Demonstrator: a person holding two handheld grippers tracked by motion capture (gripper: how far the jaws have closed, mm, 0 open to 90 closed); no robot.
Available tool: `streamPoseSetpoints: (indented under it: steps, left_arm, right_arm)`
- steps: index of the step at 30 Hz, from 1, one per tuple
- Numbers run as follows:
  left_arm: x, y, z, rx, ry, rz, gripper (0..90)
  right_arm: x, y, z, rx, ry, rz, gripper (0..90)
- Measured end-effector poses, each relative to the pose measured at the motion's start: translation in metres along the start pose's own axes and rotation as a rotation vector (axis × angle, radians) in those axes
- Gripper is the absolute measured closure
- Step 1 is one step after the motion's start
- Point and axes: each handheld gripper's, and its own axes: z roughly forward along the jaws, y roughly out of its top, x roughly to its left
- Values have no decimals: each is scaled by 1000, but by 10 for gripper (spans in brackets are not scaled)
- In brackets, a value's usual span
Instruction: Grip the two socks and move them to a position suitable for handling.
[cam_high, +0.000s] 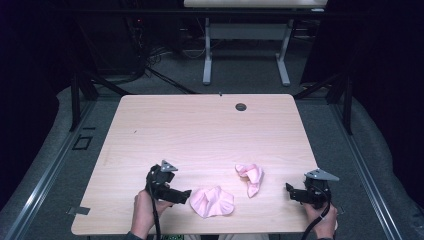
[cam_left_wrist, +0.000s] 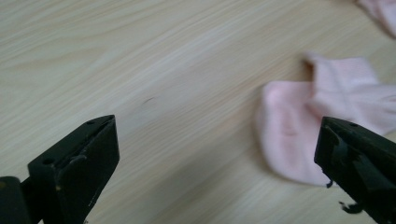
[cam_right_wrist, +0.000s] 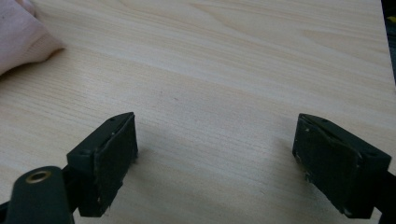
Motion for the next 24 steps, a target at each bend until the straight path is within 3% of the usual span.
streamPoseSetpoints:
  steps: [5, 8, 14, 19, 24]
  left_arm:
    - [30, -24, 4, -10, 92, -57, 0]
    - [44, -38, 7, -22, 121, -105, 0]
    - [52, -49, 14, -29, 140, -126, 1]
    - [53, -53, 16, -57, 172, -115, 0]
    - [53, -57, 16, -92, 178, -107, 0]
  right_arm:
    - [0, 0, 0, 3, 2, -3, 132]
    - [0, 1, 0, 4, 6, -3, 130]
    - [1, 2, 1, 28, 20, -16, 79]
    - [1, 4, 2, 41, 24, -22, 59]
    - [1, 7, 5, 66, 29, -22, 7]
